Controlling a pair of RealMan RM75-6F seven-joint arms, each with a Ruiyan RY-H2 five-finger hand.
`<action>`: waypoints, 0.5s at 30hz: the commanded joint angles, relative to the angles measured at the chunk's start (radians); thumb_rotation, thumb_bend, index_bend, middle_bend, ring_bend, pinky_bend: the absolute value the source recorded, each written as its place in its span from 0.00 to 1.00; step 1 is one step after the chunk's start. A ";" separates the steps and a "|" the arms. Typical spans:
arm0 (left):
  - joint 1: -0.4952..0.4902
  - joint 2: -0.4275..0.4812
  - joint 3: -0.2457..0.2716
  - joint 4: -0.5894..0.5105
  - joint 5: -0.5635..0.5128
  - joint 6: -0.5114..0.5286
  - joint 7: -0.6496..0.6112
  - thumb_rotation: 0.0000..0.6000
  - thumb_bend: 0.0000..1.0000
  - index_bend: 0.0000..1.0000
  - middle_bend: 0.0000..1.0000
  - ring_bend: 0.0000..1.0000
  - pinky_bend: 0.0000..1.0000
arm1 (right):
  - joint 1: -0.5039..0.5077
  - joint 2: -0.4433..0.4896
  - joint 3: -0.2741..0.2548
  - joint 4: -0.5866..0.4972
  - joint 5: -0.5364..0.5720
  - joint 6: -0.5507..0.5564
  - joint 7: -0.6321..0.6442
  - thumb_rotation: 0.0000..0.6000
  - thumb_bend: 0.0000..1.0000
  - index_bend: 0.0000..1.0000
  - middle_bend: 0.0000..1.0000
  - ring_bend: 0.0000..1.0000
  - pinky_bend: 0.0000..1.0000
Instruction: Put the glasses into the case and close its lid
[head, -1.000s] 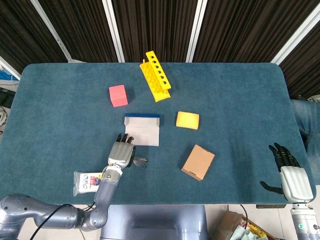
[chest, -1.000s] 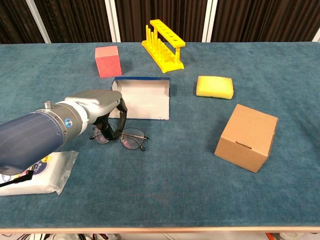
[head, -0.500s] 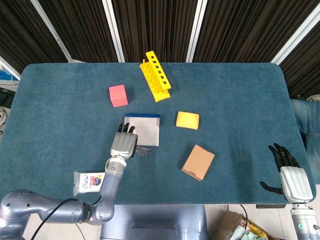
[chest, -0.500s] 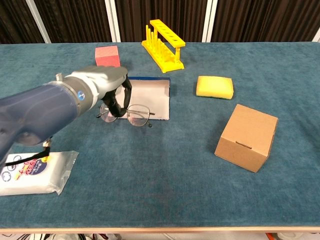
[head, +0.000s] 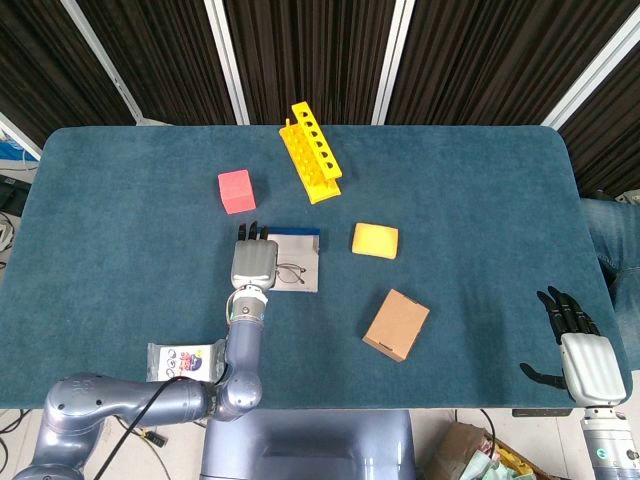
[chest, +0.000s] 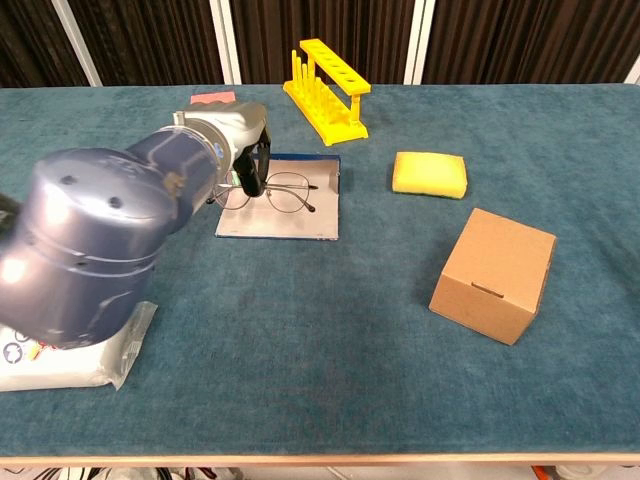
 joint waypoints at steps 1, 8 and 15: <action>-0.037 -0.046 -0.038 0.094 -0.026 -0.041 -0.011 1.00 0.42 0.58 0.16 0.00 0.00 | 0.000 0.001 0.001 0.000 0.002 -0.001 0.000 1.00 0.00 0.00 0.00 0.00 0.18; -0.091 -0.107 -0.092 0.272 -0.059 -0.123 -0.033 1.00 0.42 0.58 0.16 0.00 0.00 | 0.003 0.003 0.007 -0.003 0.018 -0.011 0.009 1.00 0.00 0.00 0.00 0.00 0.18; -0.135 -0.156 -0.114 0.416 -0.049 -0.182 -0.056 1.00 0.42 0.58 0.16 0.00 0.00 | 0.006 0.007 0.008 -0.009 0.027 -0.020 0.014 1.00 0.00 0.00 0.00 0.00 0.18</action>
